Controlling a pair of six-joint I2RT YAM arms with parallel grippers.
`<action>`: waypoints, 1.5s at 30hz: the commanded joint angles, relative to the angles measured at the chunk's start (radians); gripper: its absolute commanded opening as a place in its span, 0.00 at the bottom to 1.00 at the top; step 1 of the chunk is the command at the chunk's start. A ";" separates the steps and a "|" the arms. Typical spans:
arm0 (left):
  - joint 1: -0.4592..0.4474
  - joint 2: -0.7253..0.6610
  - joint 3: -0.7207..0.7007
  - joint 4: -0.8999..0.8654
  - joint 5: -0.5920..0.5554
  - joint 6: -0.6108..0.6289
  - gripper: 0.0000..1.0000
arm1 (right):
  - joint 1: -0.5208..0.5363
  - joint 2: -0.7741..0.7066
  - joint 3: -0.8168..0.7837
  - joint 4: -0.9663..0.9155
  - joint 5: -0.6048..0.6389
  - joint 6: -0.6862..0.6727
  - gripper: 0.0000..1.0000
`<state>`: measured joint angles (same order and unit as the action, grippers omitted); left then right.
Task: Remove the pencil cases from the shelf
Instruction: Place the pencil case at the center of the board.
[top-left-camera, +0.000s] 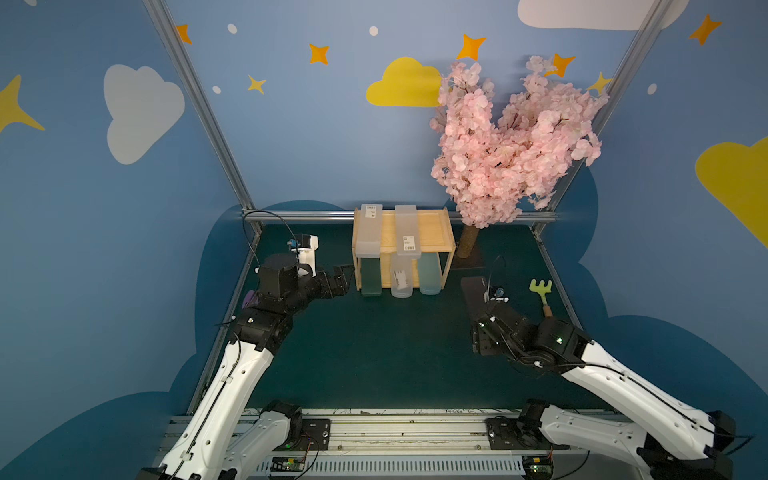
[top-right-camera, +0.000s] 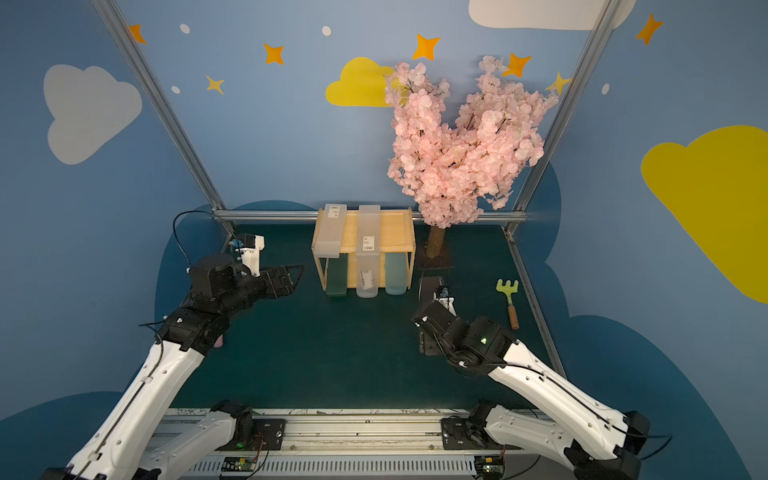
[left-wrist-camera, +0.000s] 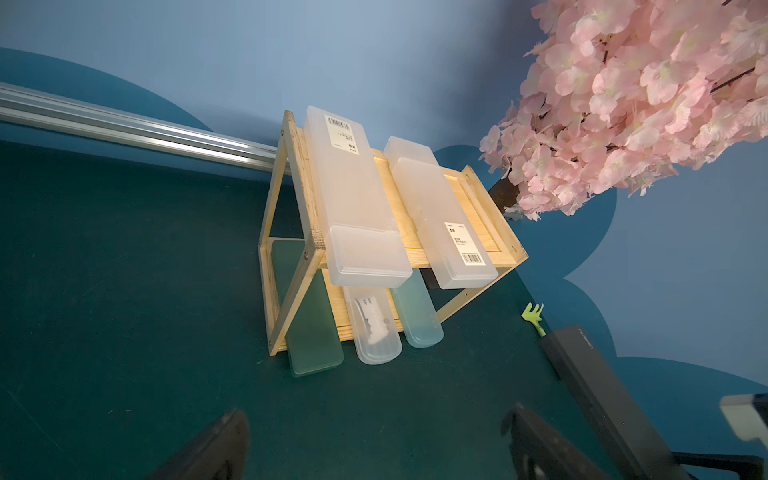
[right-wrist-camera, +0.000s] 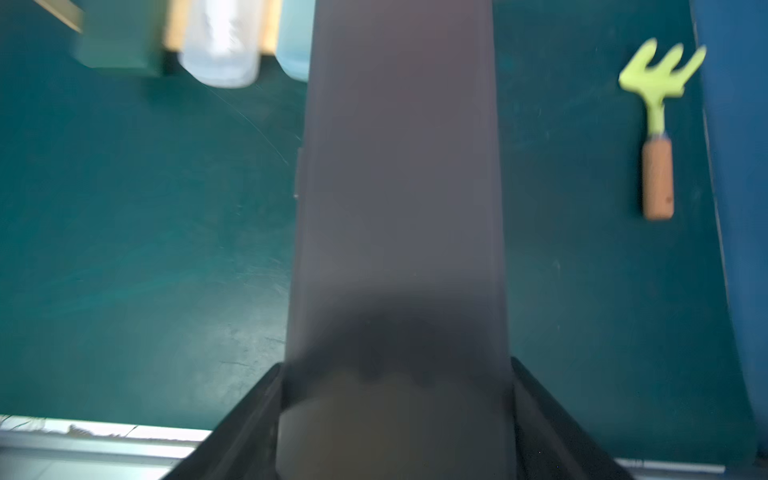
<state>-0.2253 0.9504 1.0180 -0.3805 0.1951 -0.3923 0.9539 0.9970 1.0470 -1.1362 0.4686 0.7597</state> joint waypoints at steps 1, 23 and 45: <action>-0.006 -0.010 -0.017 0.008 0.014 -0.008 1.00 | 0.011 0.027 -0.077 0.063 0.000 0.085 0.68; -0.006 0.030 -0.041 0.019 -0.002 0.023 1.00 | -0.293 0.019 -0.508 0.375 -0.200 0.059 0.74; -0.007 0.068 -0.042 0.027 -0.005 0.040 1.00 | -0.560 0.019 -0.499 0.367 -0.427 -0.024 0.98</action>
<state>-0.2302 1.0149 0.9833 -0.3656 0.1871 -0.3664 0.4007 1.0122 0.4763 -0.7113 0.0498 0.7589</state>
